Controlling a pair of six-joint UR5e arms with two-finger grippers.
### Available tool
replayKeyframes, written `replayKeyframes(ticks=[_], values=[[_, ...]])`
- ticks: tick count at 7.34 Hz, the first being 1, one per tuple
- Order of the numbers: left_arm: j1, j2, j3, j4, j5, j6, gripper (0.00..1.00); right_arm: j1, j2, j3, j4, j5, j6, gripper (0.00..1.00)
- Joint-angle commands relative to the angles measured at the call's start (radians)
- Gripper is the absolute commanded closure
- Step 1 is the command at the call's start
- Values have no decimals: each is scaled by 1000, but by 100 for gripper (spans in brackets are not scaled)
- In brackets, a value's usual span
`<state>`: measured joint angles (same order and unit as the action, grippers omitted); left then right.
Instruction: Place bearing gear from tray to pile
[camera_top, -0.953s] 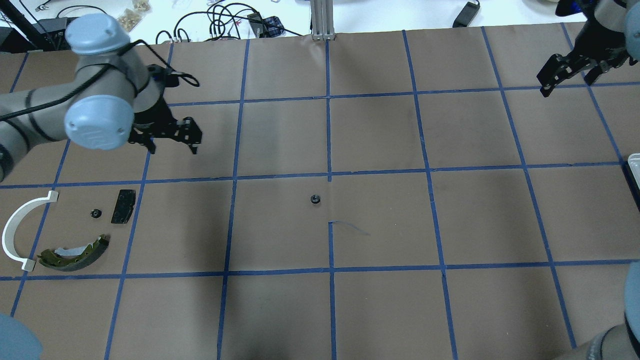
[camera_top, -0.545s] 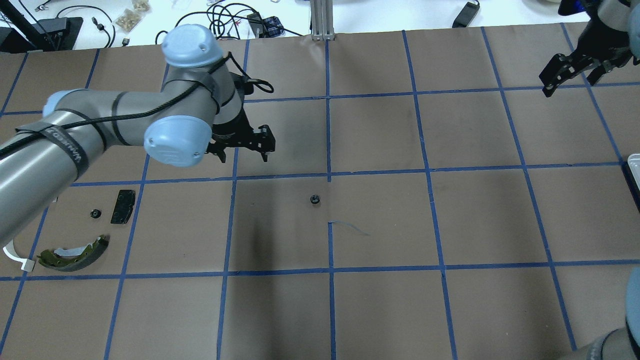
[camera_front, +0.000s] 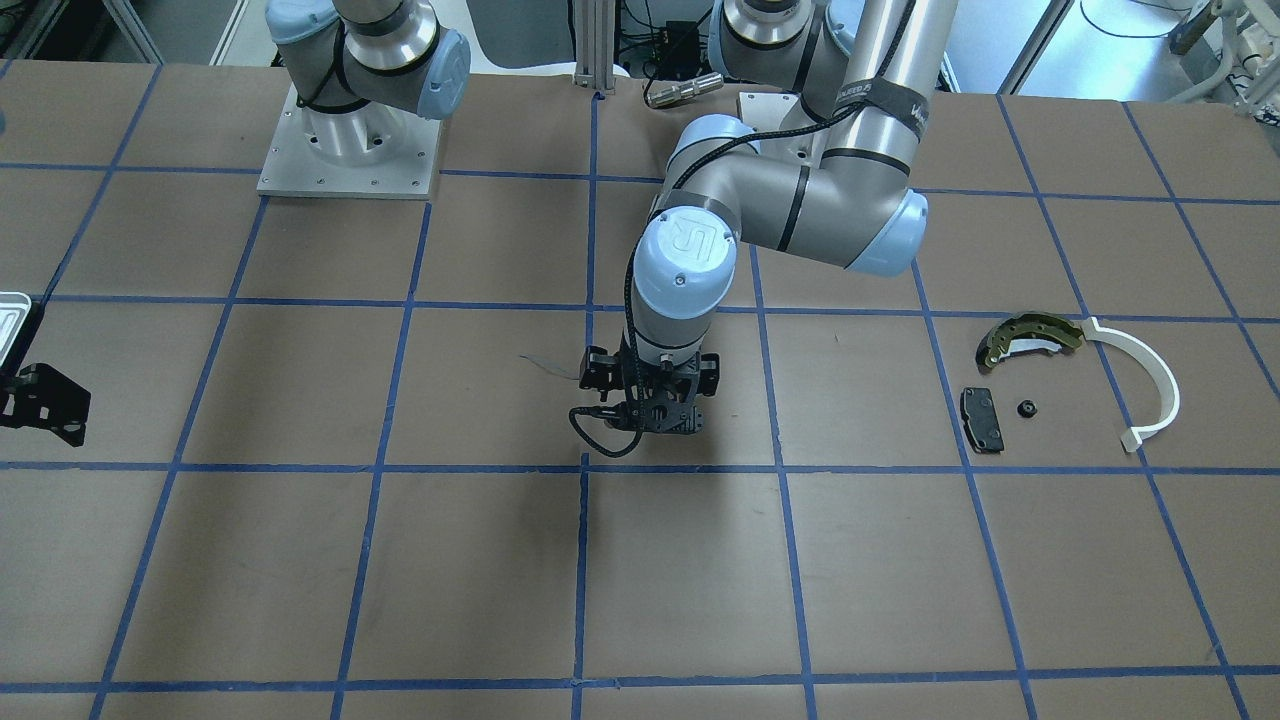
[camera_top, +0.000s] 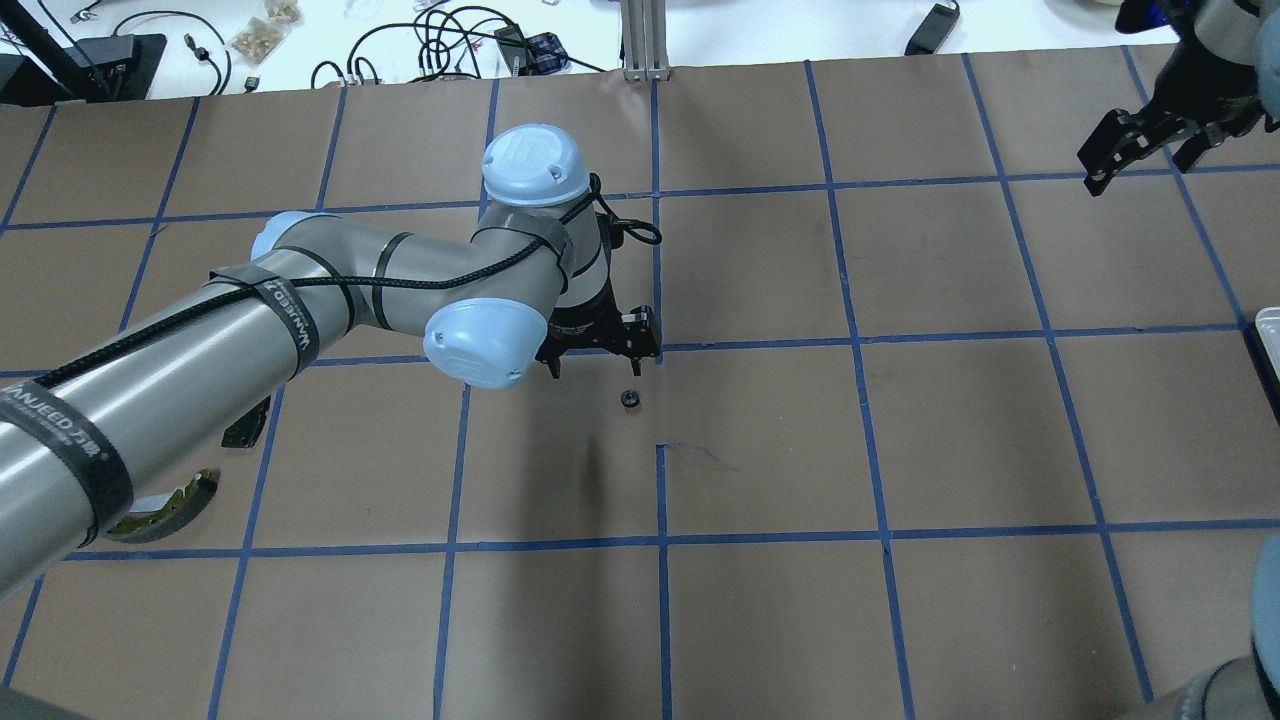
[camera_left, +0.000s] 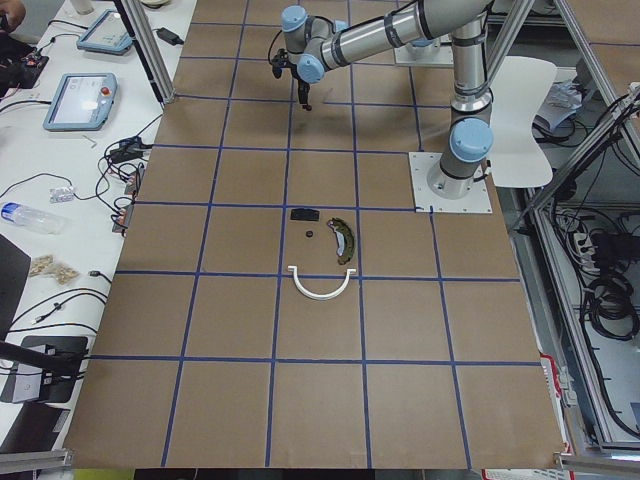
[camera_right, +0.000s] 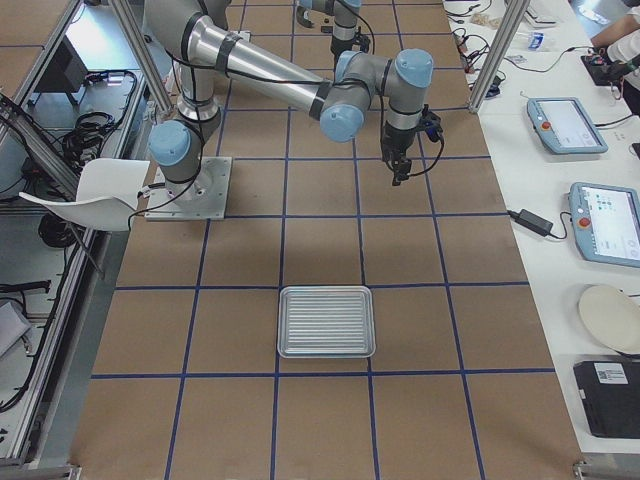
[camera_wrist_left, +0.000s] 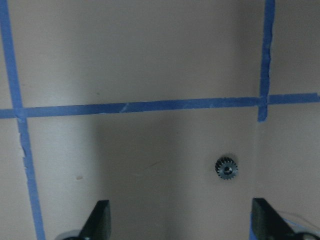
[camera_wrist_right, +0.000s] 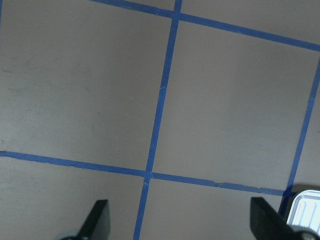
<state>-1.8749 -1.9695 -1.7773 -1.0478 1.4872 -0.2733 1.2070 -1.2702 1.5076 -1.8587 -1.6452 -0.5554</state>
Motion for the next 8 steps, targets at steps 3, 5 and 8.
replayKeyframes(ticks=[3, 5, 8], values=[[-35, -101, -1, 98, -12, -40, 12, 0, 0, -4, 0, 4, 2, 0], [-35, -104, -1, 98, -13, -40, 35, 0, 2, -1, 0, 2, -1, 0], [-35, -106, -2, 94, -12, -40, 58, 0, 5, -1, -5, 2, -1, 0]])
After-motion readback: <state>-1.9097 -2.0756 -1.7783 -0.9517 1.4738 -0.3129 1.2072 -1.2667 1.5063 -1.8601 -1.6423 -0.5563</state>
